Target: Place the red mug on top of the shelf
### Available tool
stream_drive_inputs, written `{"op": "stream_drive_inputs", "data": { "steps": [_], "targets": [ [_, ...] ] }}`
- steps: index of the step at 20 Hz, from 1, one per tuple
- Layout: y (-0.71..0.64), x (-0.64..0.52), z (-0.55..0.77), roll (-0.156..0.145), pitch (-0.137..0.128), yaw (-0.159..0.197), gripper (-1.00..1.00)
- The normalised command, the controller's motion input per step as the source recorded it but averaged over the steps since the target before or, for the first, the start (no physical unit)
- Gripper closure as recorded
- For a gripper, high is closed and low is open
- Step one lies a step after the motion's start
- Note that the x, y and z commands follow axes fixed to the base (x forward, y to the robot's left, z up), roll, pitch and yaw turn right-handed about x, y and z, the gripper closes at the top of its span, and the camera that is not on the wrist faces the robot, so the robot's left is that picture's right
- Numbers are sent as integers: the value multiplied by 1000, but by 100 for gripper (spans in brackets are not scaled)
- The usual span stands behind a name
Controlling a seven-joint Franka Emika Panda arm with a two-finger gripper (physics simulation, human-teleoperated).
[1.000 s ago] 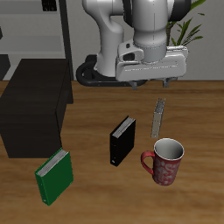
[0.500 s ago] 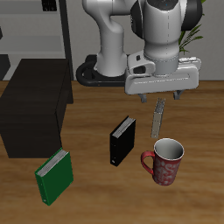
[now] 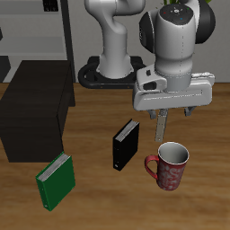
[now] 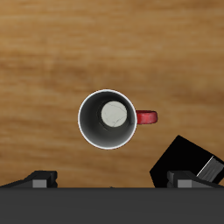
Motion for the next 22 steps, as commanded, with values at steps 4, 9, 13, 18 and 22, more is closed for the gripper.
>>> {"op": "stream_drive_inputs", "data": {
  "steps": [4,9,13,18,22],
  "targets": [
    [206,190,-309,-65,-5,8,-100],
    [201,99,-283,-1,12,17,-100],
    [226,11,-329,5,34,-7,-100],
    [218,64,-305,-5,4,20,-100],
    [123,99,-392,-22,22,26,-100]
  ]
}}
